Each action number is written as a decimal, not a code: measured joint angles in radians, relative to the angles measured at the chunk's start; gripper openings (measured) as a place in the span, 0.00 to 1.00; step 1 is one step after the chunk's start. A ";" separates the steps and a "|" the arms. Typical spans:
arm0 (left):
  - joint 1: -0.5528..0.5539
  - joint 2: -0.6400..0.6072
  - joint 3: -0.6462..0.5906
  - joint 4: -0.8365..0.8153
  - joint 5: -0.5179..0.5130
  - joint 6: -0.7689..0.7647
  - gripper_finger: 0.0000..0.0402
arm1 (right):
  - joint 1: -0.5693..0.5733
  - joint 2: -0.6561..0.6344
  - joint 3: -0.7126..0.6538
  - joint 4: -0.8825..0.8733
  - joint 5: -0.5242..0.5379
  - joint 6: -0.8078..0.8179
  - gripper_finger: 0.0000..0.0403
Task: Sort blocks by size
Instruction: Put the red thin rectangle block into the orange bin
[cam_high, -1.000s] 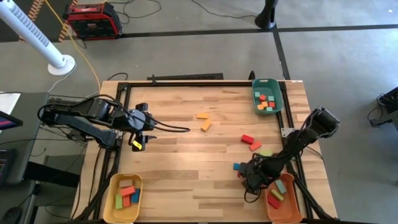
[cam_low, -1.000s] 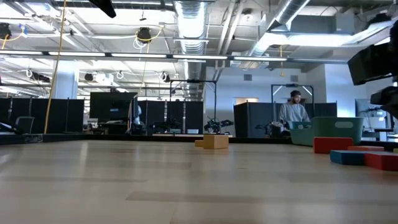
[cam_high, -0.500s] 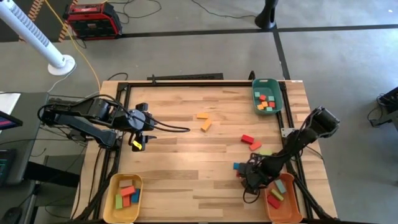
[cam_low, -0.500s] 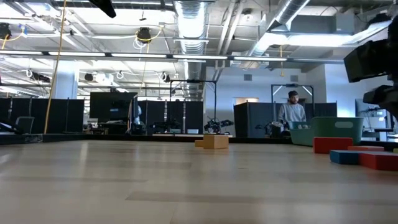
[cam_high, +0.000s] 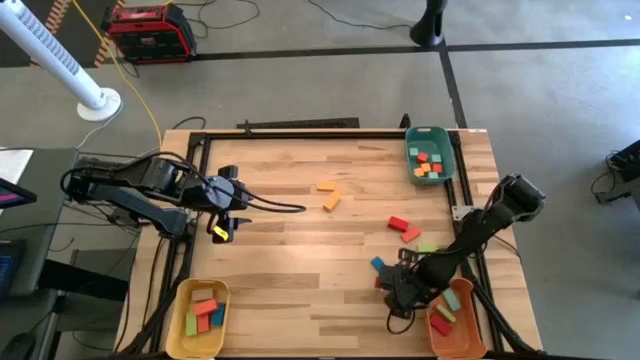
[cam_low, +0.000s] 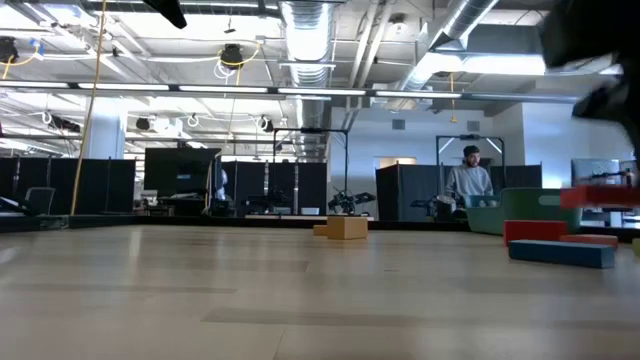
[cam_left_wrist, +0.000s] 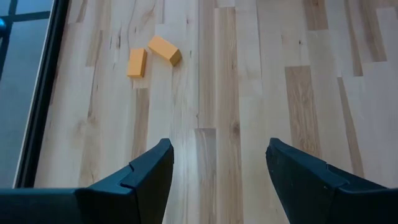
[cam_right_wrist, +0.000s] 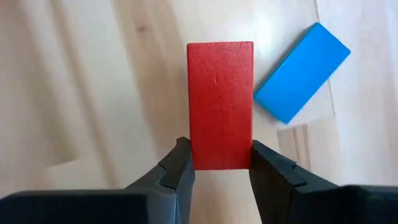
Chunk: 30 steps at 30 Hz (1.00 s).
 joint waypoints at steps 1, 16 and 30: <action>0.000 0.000 0.000 0.000 0.000 0.000 0.61 | 0.008 0.000 0.032 -0.041 -0.002 0.009 0.37; 0.000 0.000 0.000 0.000 0.000 0.000 0.61 | 0.272 -0.002 0.348 -0.549 -0.189 0.559 0.37; 0.000 0.000 0.000 0.000 0.000 0.000 0.61 | 0.531 -0.003 0.282 -0.471 -0.231 1.057 0.39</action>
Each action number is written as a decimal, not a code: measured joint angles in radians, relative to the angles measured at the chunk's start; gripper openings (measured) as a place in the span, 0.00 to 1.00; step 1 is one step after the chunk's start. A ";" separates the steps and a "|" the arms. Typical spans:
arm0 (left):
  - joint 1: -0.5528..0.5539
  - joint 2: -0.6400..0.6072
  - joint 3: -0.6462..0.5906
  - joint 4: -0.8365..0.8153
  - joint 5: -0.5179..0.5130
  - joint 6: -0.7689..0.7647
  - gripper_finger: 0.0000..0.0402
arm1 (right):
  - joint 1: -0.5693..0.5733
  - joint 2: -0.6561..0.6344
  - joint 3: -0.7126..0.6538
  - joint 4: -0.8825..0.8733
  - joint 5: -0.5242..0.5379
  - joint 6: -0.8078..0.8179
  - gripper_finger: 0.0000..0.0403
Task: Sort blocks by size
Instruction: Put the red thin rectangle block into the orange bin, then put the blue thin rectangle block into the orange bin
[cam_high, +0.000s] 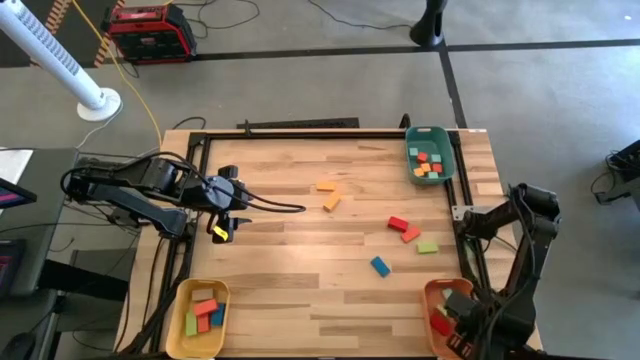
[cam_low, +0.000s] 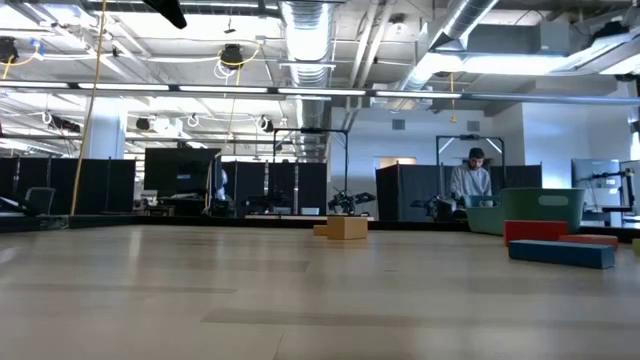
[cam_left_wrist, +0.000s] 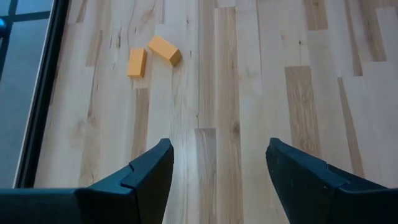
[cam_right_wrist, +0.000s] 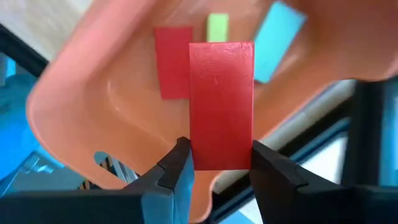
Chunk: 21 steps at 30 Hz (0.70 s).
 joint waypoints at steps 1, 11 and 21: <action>0.000 0.000 0.000 0.000 0.000 0.000 0.61 | 0.005 0.000 -0.018 0.034 0.000 0.005 0.40; 0.000 0.000 0.000 0.000 0.000 0.000 0.61 | 0.007 0.000 -0.100 0.129 -0.036 0.028 0.56; 0.000 0.000 0.000 0.000 0.000 0.000 0.61 | -0.048 -0.074 -0.100 0.105 -0.053 0.023 0.68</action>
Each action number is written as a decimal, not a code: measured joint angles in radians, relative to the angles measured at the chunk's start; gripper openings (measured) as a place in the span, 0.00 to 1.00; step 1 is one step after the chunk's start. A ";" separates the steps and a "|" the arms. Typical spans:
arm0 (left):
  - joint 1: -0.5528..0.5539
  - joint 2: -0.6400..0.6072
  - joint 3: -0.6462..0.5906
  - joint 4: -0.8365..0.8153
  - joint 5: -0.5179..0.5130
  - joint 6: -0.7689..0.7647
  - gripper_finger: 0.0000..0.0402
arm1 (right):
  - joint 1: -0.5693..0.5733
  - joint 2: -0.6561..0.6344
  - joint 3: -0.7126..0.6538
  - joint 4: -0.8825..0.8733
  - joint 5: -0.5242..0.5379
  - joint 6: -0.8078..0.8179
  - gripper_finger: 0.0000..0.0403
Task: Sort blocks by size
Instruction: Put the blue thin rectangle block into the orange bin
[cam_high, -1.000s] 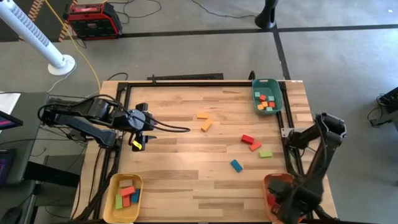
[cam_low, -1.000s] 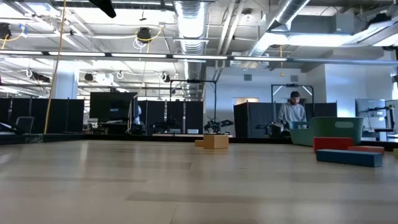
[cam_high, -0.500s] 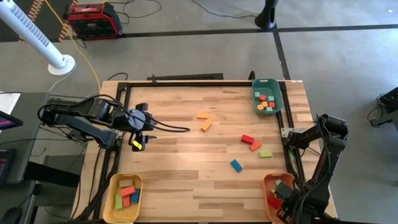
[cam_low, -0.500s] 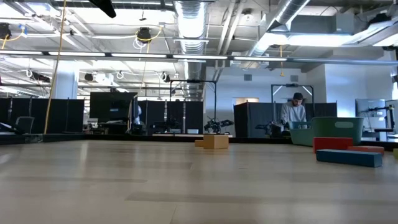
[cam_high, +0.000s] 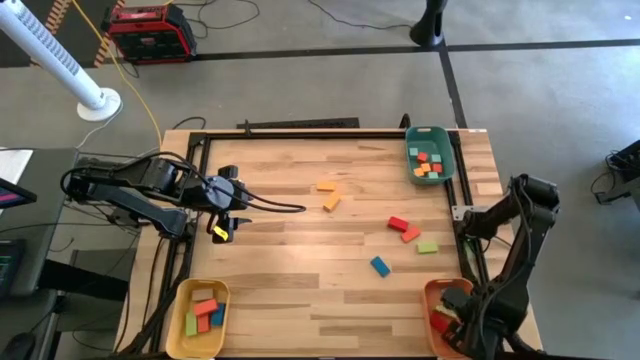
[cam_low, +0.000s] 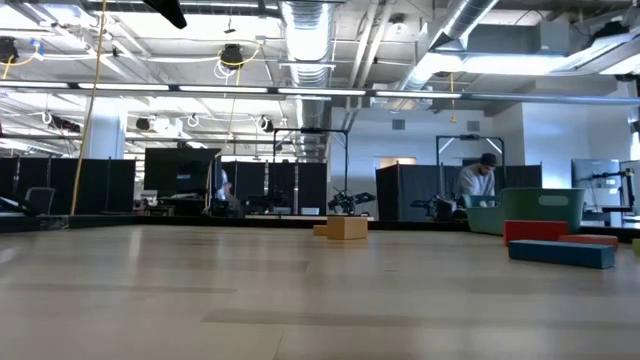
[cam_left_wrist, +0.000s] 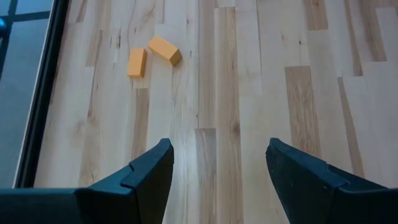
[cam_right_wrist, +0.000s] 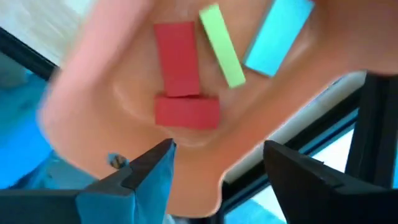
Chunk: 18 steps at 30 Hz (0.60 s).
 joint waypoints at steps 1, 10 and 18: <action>0.000 0.000 0.000 0.000 0.000 0.000 0.61 | -0.010 -0.011 0.000 -0.006 0.000 -0.001 0.68; 0.000 0.000 0.000 0.000 0.000 0.000 0.61 | -0.140 -0.076 0.000 -0.096 0.097 -0.170 0.68; 0.000 0.000 0.000 0.000 0.000 0.000 0.61 | -0.348 -0.075 0.000 -0.080 0.253 -0.442 0.68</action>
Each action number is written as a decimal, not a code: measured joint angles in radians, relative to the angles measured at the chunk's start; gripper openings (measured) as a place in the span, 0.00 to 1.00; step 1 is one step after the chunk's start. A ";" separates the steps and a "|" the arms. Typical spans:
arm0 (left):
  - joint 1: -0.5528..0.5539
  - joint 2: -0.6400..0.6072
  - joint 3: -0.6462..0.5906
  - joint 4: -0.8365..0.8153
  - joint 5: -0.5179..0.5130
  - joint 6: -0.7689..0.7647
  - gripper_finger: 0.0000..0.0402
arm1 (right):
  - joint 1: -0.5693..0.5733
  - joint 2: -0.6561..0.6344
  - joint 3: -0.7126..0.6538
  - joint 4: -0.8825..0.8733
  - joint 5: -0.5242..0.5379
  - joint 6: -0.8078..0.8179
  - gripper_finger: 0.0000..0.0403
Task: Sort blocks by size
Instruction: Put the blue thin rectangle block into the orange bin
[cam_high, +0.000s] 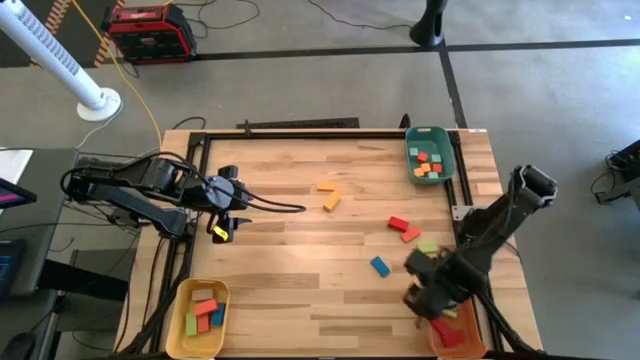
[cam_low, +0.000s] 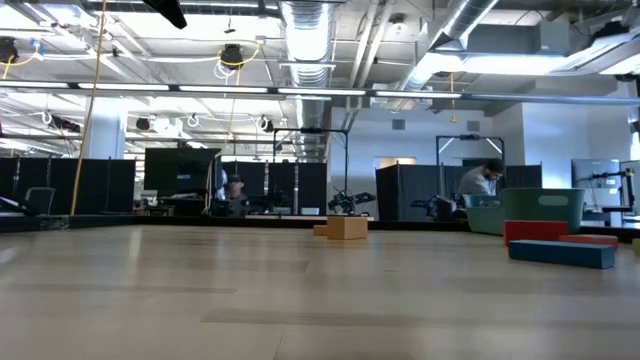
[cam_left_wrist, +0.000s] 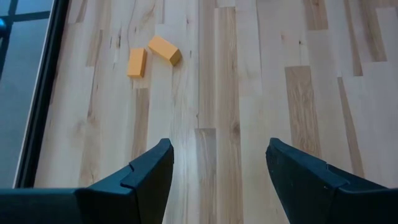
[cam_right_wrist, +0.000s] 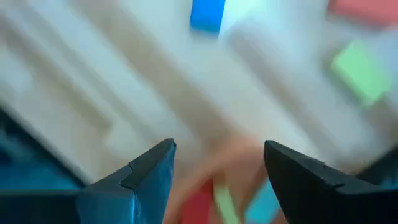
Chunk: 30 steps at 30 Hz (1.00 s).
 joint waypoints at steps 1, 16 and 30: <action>0.000 0.000 0.000 0.000 0.000 0.000 0.61 | -0.025 0.000 0.000 -0.001 0.033 -0.011 0.68; 0.000 0.000 0.000 0.000 0.000 0.000 0.61 | -0.289 0.128 -0.093 0.212 0.153 -0.249 0.68; 0.000 0.000 0.000 0.000 0.000 0.000 0.61 | -0.350 0.323 -0.093 0.328 0.141 -0.379 0.68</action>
